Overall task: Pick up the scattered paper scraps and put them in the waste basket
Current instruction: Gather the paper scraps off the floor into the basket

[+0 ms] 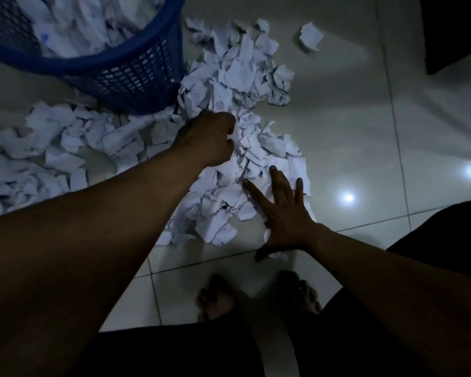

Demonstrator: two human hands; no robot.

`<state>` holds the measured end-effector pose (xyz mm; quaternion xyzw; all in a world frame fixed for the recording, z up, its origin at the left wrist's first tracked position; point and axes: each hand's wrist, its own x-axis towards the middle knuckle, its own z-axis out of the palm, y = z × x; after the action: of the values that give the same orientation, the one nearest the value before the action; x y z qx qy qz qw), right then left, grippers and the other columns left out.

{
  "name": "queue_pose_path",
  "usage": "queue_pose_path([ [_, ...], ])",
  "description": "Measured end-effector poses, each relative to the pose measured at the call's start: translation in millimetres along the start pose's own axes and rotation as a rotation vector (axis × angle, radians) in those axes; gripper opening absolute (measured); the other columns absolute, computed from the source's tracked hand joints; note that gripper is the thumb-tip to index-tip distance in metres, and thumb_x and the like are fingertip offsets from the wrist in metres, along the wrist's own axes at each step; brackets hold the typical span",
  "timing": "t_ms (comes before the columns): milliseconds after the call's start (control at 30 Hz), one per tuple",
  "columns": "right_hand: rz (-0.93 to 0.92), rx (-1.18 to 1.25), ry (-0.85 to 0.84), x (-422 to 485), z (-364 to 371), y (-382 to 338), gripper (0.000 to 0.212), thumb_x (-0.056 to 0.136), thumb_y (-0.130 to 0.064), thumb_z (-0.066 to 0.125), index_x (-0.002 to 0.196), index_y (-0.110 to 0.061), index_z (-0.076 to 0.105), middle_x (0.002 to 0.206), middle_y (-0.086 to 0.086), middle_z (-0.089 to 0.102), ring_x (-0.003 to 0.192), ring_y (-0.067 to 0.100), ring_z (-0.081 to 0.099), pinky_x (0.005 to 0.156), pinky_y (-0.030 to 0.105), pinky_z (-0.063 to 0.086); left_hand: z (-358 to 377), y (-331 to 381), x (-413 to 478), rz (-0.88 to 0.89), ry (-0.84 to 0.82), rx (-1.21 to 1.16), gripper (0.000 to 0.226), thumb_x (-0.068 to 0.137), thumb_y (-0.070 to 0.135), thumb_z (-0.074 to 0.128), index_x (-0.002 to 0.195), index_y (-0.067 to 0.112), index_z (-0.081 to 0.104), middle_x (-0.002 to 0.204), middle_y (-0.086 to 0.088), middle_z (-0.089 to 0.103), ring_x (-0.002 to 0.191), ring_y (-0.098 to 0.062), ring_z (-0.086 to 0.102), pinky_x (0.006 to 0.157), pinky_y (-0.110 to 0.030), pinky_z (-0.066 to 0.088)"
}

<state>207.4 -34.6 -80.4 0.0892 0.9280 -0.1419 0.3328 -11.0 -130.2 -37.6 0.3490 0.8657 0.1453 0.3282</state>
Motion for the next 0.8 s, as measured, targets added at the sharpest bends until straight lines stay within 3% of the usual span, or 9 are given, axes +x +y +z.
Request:
queue_pose_path([
  [167, -0.012, -0.098, 0.019, 22.3, -11.4, -0.8, 0.153, 0.035, -0.077, 0.076, 0.145, -0.039, -0.023, 0.151, 0.021, -0.030, 0.139, 0.034, -0.031, 0.107, 0.064, -0.017, 4.8, -14.8, -7.7, -0.027, 0.000, 0.001, 0.028, 0.088, 0.022, 0.057, 0.113, 0.010, 0.055, 0.117, -0.016, 0.056, 0.105, -0.030, 0.054, 0.077, -0.029, 0.043],
  [333, 0.099, 0.102, 0.191, 32.5, -39.4, 0.5, 0.132, 0.051, -0.082, 0.066, 0.147, -0.039, -0.013, 0.154, 0.020, -0.024, 0.144, 0.033, -0.022, 0.111, 0.062, -0.010, 4.8, -24.1, -14.3, -0.044, 0.006, 0.047, 0.025, 0.088, 0.018, 0.056, 0.110, 0.005, 0.057, 0.116, -0.017, 0.058, 0.106, -0.031, 0.055, 0.082, -0.032, 0.046],
  [433, 0.029, 0.055, 0.104, 19.7, -37.1, 1.7, 0.143, 0.037, -0.091, 0.059, 0.146, -0.040, -0.018, 0.152, 0.021, -0.030, 0.141, 0.036, -0.027, 0.108, 0.063, -0.015, 5.1, -27.3, -11.8, -0.057, 0.011, 0.069, 0.023, 0.087, 0.016, 0.056, 0.108, 0.007, 0.057, 0.115, -0.016, 0.059, 0.106, -0.032, 0.055, 0.084, -0.034, 0.047],
  [567, -0.127, -0.171, -0.076, -0.6, -17.2, 2.0, 0.156, 0.029, -0.084, 0.071, 0.142, -0.041, -0.028, 0.146, 0.020, -0.040, 0.138, 0.037, -0.032, 0.107, 0.065, -0.019, 7.0, -21.8, -6.4, -0.063, -0.017, 0.087, 0.026, 0.086, 0.020, 0.057, 0.110, 0.008, 0.056, 0.117, -0.017, 0.057, 0.106, -0.033, 0.055, 0.083, -0.035, 0.047],
  [667, -0.153, -0.271, -0.094, -0.9, -6.4, 5.3, 0.159, 0.030, -0.075, 0.079, 0.143, -0.039, -0.028, 0.147, 0.024, -0.037, 0.140, 0.040, -0.028, 0.106, 0.065, -0.020, 11.0, -13.2, -4.0, -0.046, -0.039, 0.096, 0.029, 0.089, 0.021, 0.056, 0.114, 0.006, 0.056, 0.118, -0.017, 0.055, 0.108, -0.031, 0.053, 0.080, -0.032, 0.045],
  [800, -0.089, -0.200, -0.013, 14.2, -16.2, 10.2, 0.152, 0.033, -0.079, 0.075, 0.145, -0.041, -0.021, 0.149, 0.021, -0.033, 0.141, 0.035, -0.025, 0.108, 0.061, -0.020, 13.8, -11.2, -2.4, -0.043, -0.029, 0.079, 0.026, 0.089, 0.018, 0.057, 0.112, 0.005, 0.057, 0.116, -0.017, 0.056, 0.106, -0.031, 0.054, 0.080, -0.031, 0.045],
])
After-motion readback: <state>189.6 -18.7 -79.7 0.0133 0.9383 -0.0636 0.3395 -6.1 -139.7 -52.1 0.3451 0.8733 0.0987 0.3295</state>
